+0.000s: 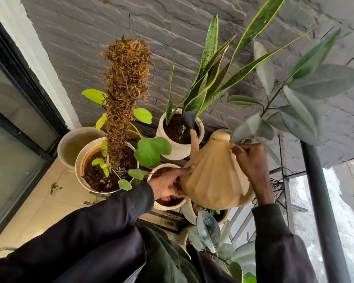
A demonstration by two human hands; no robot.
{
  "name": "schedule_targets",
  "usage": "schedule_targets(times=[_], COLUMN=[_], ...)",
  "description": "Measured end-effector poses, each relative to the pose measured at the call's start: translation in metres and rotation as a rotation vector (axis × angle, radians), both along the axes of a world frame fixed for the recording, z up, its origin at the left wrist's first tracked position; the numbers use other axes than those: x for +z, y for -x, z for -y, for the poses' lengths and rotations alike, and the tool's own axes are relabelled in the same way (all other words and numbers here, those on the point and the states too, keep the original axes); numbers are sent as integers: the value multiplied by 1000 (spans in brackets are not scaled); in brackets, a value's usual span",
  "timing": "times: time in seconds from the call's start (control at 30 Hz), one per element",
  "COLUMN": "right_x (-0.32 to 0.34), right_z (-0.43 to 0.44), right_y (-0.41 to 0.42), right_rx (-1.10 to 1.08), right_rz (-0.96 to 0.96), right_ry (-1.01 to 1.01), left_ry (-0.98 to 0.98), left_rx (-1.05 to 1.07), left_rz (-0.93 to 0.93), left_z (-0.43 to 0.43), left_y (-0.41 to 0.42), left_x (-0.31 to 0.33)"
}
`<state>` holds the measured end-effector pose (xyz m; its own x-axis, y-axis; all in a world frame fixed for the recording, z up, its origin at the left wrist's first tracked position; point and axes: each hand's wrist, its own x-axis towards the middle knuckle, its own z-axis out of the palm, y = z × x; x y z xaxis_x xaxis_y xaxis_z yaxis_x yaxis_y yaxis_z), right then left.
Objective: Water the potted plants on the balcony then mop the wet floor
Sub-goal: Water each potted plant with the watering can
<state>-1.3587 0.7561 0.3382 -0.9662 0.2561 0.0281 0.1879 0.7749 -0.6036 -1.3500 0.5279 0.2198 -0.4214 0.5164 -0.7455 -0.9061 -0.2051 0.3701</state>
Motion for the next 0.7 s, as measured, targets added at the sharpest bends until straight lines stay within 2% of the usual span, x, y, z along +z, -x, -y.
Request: schedule_targets(times=[0.17, 0.7], right_x=[-16, -61], right_z=[2, -4], right_y=[-25, -57], right_rx=[-48, -150], right_rz=[-56, -171], right_ry=[108, 236], left_ry=[55, 153], left_rx=[-27, -21], left_rz=[-51, -171], left_z=[3, 5], left_y=[-1, -3], left_x=[4, -8])
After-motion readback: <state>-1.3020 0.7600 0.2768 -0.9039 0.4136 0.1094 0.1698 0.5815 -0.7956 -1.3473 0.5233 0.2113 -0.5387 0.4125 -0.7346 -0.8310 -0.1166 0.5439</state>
